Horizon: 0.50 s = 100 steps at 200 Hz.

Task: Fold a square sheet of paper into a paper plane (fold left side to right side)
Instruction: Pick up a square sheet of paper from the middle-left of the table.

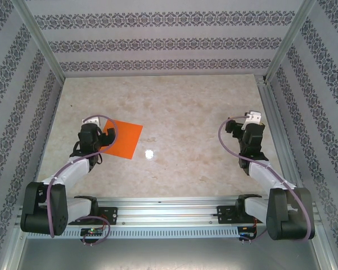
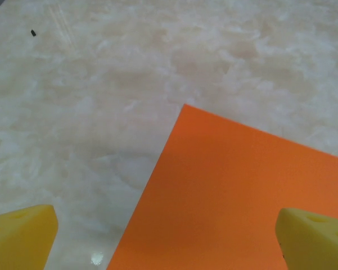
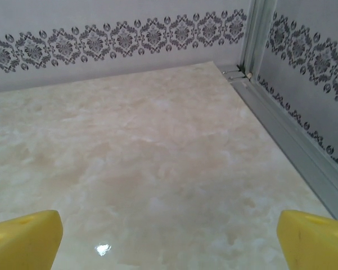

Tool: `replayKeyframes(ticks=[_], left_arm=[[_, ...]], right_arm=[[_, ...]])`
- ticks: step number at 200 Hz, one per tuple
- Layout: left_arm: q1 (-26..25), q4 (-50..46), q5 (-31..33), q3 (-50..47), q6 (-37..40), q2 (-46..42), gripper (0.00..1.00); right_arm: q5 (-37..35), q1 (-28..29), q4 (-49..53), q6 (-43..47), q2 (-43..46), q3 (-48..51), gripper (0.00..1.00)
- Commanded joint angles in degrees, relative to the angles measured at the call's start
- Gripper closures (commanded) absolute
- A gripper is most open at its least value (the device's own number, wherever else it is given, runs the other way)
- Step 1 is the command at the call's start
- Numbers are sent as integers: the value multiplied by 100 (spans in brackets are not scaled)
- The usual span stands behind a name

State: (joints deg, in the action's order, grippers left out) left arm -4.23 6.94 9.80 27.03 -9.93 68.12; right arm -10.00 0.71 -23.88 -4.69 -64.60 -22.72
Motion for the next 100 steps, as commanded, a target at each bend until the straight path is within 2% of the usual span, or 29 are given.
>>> replayKeyframes(ticks=[1,16,50,75,100], left_arm=[[27,485,154,162,38,-310,0],[27,-154,70,405,-279,-449,0],[27,-2064,-335,1201,-935,-407,0],[77,-2965,-646,1593,-1284,-228,0],[433,-3312,-1224,1875,-1652,89,0]], right_arm=[[366,79,333,-584,183,-355,2],[534,331,836,-937,276,-636,2],[595,1516,1968,-1894,133,-1327,2],[581,2625,2407,-2548,-605,-1960,2],[477,3581,2832,-2728,-1707,-2936,2]])
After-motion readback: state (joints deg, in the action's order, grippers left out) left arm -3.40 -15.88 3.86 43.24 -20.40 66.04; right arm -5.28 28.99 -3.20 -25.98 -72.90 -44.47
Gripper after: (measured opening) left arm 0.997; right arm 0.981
